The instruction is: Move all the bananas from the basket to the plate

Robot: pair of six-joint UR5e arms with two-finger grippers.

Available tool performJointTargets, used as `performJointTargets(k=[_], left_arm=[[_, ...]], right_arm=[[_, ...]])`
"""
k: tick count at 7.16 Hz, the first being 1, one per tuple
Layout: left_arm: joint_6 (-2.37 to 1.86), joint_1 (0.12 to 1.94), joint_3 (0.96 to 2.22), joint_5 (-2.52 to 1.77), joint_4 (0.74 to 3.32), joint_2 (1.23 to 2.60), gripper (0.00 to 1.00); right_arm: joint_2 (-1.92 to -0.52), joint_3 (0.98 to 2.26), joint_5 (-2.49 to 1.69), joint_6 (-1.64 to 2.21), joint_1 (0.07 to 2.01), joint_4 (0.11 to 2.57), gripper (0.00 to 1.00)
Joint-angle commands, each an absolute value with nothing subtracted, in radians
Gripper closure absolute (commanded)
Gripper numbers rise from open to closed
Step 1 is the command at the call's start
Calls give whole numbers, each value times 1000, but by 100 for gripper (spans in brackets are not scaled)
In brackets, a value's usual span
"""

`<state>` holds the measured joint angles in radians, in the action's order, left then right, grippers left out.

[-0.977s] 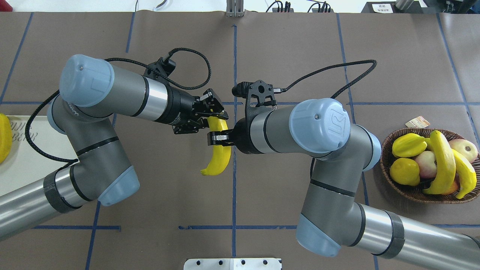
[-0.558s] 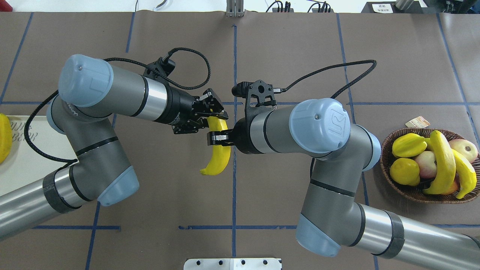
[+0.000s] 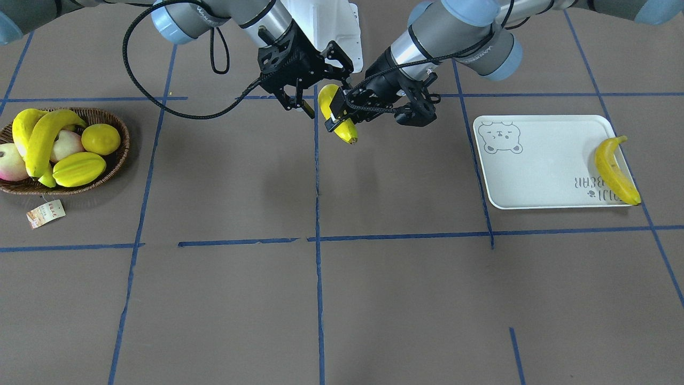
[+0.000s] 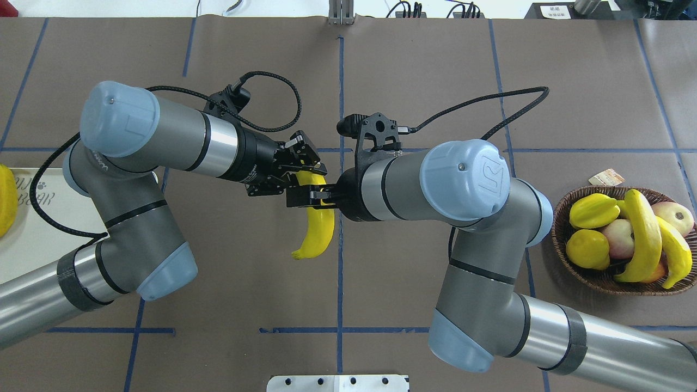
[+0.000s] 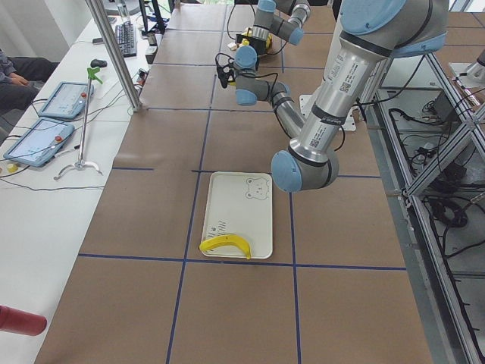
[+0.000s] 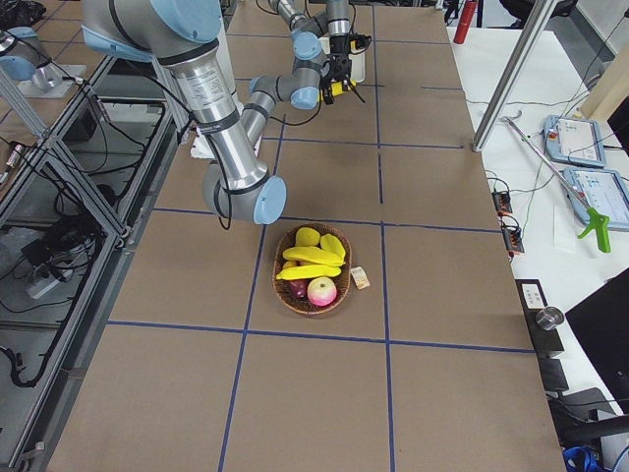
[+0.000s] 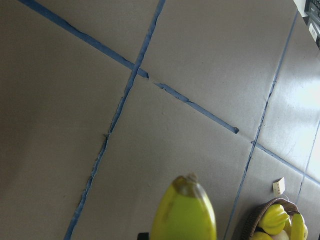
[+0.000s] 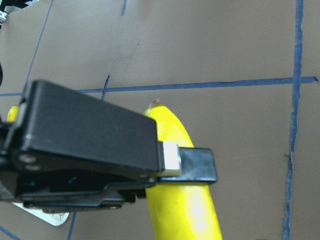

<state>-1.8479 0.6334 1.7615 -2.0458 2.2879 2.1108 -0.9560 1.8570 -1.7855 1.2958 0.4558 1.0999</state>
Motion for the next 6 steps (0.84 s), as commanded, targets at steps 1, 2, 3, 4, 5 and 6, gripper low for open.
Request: performJointTargets(k=[1,2,3,4,5,6], left_arm=[[-1847,656,1763,-2045,2280,2070,100],[-1850,688,1764,-2043,2267,2044,100],[-1848,737,1772,-2046,2203,2028,100],[-1847,771,1784,-2045,2175,1984,100],[-1847,807,1798,-2052,2174,1924,100],[-1845,842,1824,-2056,2140,1861,100]], right_arm=[[-975,1888,-1912,1298,498,1104,1],[-1023,1926,-1989,1298,538,1106,1],[-1067,1975,-2015,1298,557,1124,1],[-1093,2033,-2043,1298,583,1252,1],[-1091,2087,-2048,1286,604,1429,1],[-1097,2111,-2048,1281,629,1545,0]])
